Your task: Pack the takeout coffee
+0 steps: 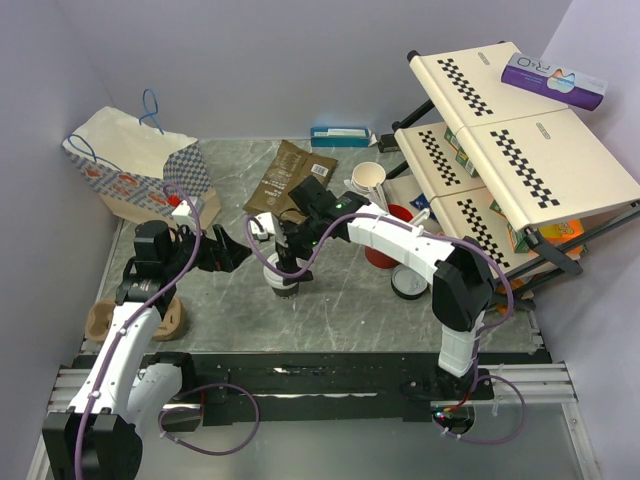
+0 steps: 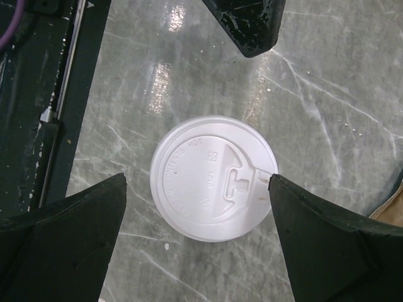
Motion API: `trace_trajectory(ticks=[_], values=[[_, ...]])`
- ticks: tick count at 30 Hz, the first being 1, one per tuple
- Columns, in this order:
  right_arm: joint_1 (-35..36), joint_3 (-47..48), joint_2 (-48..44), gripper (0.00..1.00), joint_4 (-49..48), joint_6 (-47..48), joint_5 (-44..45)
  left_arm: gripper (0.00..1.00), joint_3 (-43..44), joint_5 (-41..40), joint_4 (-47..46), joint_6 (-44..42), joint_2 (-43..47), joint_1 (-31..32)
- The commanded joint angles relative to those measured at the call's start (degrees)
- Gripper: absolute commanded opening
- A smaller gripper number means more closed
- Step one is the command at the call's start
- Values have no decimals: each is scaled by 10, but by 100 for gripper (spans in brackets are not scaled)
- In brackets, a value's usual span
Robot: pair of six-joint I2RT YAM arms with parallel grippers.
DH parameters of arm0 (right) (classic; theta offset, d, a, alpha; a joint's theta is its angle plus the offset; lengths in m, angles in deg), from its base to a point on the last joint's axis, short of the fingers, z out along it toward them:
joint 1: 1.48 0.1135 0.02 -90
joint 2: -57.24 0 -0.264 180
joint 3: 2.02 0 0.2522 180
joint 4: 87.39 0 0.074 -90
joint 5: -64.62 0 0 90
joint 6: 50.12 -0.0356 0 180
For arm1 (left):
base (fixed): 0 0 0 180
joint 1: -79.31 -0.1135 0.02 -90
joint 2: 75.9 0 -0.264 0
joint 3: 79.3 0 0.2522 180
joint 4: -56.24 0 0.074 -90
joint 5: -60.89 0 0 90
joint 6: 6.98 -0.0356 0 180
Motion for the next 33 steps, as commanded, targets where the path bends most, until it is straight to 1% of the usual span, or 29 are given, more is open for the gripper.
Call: trace_trajectory(ticks=[1,7,19,33], values=[[8,12,3,100,-14,15,12,99,-3,12,-21,8,4,-4],[7,11,5,100,-26,14,22,99,-7,12,-25,10,3,-7],[7,44,36,100,17,16,12,100,-9,14,-29,12,-2,-7],[9,46,35,99,22,34,26,99,-9,16,-37,14,-9,-7]])
